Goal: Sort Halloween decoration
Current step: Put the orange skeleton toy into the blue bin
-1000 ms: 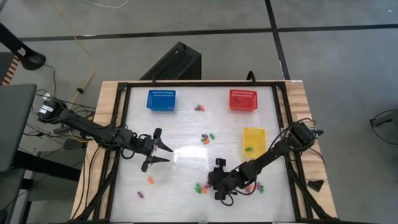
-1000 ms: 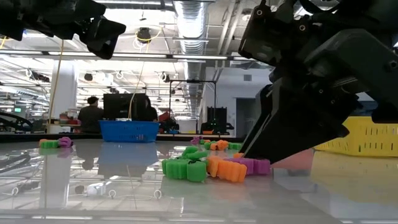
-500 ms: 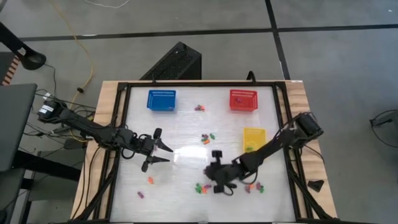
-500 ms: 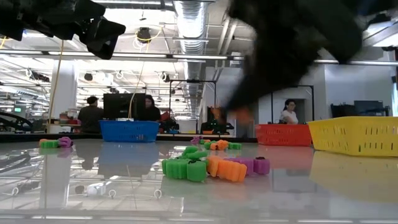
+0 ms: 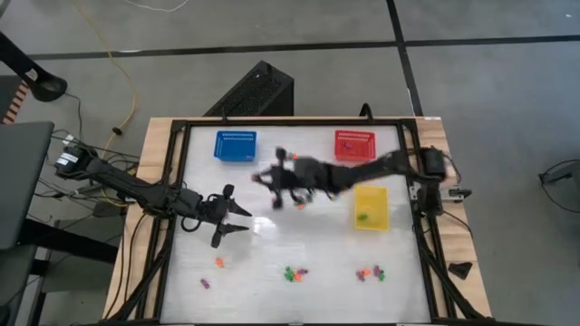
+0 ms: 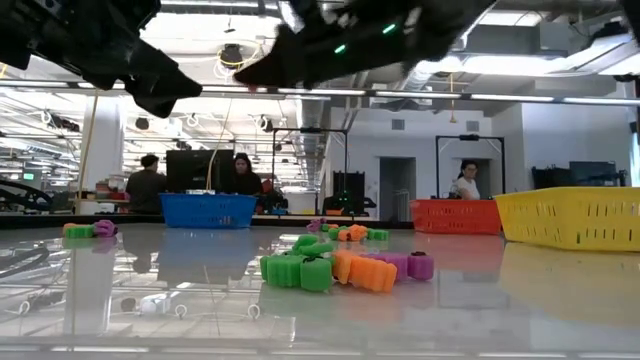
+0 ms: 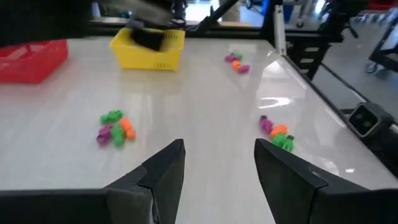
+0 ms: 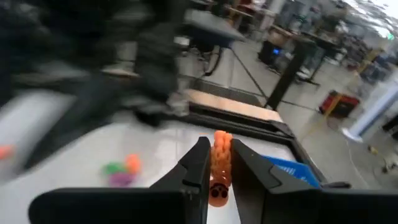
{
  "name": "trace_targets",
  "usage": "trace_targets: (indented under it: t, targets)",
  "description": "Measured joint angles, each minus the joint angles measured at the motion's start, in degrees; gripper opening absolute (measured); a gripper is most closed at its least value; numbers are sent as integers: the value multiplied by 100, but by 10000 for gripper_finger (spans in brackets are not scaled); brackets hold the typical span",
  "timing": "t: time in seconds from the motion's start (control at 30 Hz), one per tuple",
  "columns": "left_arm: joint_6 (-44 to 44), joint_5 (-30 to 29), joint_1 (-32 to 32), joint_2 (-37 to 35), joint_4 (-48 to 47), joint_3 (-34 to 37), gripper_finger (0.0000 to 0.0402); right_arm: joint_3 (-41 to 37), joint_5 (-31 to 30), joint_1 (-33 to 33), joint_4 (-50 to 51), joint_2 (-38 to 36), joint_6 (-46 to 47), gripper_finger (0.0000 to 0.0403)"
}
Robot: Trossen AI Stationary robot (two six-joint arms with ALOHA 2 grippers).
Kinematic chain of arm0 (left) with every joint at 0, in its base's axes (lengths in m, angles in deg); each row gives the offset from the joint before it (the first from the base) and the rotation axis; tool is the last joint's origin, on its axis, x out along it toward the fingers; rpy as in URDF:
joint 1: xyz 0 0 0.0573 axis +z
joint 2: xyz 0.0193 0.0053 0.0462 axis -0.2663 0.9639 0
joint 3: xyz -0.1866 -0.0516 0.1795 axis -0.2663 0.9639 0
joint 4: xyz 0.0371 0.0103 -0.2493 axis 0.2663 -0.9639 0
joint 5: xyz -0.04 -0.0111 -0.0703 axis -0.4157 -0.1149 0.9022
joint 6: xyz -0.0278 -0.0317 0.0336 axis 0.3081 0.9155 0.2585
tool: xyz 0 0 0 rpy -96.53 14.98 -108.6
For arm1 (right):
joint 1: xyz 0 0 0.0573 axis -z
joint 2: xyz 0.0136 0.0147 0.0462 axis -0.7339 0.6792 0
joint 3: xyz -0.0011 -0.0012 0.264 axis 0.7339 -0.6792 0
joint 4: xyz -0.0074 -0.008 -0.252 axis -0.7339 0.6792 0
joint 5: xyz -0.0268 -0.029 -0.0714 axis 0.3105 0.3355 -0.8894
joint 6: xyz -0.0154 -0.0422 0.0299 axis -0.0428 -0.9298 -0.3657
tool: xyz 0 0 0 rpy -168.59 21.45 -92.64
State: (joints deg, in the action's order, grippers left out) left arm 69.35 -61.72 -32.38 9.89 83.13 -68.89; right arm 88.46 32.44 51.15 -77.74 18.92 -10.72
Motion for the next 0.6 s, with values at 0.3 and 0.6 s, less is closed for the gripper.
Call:
trace_targets:
  t: [0.3,0.6]
  targets:
    - [156,41,-2,-2,-83,0,183,2588,312,963,1162,1923,834,81]
    - [591,274,-2,-21,-1112,0,183,3602,596,1147,1496,2777,1166,81]
